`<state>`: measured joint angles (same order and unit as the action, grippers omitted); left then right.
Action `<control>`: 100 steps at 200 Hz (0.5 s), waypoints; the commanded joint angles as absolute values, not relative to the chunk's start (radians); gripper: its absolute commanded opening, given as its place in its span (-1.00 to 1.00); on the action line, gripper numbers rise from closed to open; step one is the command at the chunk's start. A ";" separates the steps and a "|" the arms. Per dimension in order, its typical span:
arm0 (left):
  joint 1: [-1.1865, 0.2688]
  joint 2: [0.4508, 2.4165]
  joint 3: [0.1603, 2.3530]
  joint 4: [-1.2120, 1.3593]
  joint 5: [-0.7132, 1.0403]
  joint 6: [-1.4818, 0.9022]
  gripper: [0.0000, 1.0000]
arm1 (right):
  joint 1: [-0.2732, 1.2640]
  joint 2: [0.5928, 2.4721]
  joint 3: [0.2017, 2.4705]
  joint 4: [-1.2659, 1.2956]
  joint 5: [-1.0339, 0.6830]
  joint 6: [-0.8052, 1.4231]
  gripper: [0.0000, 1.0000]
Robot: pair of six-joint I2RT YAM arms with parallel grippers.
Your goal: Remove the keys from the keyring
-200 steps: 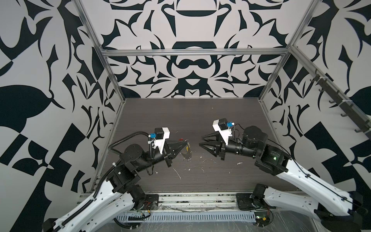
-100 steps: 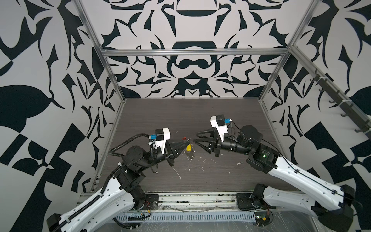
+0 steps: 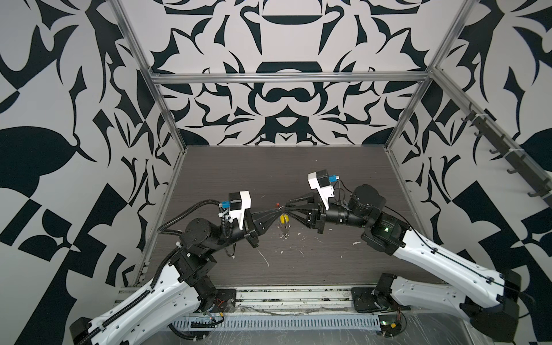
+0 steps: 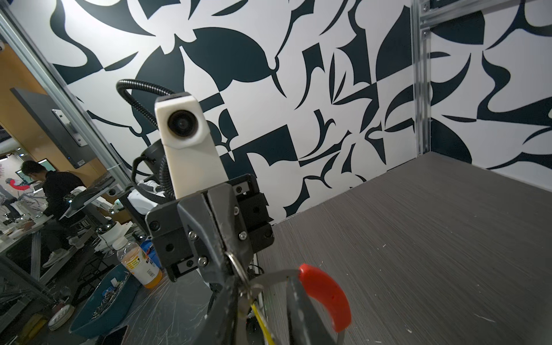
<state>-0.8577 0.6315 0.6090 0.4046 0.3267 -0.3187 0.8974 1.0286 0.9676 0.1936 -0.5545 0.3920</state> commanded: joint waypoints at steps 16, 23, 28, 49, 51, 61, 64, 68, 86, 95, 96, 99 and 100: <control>-0.856 0.628 0.596 0.452 0.337 -0.331 -1.00 | 0.902 1.013 0.983 0.268 -0.592 0.410 -0.55; -0.856 0.627 0.598 0.450 0.337 -0.334 -1.00 | 0.903 1.014 0.985 0.271 -0.597 0.413 -0.58; -0.856 0.626 0.598 0.448 0.337 -0.333 -1.00 | 0.902 1.015 0.985 0.272 -0.600 0.414 -0.59; -0.856 0.626 0.598 0.447 0.336 -0.334 -1.00 | 0.902 1.019 0.989 0.272 -0.610 0.417 -0.72; -0.856 0.627 0.599 0.447 0.336 -0.333 -1.00 | 0.902 1.019 0.989 0.272 -0.609 0.418 -0.74; -0.856 0.628 0.601 0.445 0.334 -0.334 -1.00 | 0.903 1.018 0.989 0.273 -0.609 0.418 -0.82; -0.856 0.628 0.600 0.445 0.334 -0.335 -1.00 | 0.903 1.018 0.989 0.273 -0.609 0.417 -0.84; -0.856 0.629 0.601 0.445 0.334 -0.335 -1.00 | 0.903 1.017 0.989 0.273 -0.609 0.417 -0.88; -0.856 0.635 0.604 0.442 0.334 -0.339 -1.00 | 0.902 1.014 0.991 0.269 -0.607 0.417 -1.00; -0.855 0.636 0.606 0.438 0.335 -0.341 -1.00 | 0.901 1.011 0.994 0.263 -0.606 0.415 -1.00; -0.856 0.635 0.607 0.437 0.335 -0.342 -1.00 | 0.901 1.011 0.995 0.262 -0.606 0.415 -1.00; -0.856 0.636 0.607 0.435 0.334 -0.342 -1.00 | 0.902 1.010 0.996 0.260 -0.606 0.414 -1.00; -0.856 0.636 0.607 0.434 0.334 -0.342 -1.00 | 0.902 1.010 0.997 0.260 -0.606 0.414 -1.00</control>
<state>-0.8574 0.6342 0.6086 0.4080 0.3294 -0.3412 0.8982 1.0286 0.9676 0.2115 -0.5915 0.4072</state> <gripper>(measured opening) 0.047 0.046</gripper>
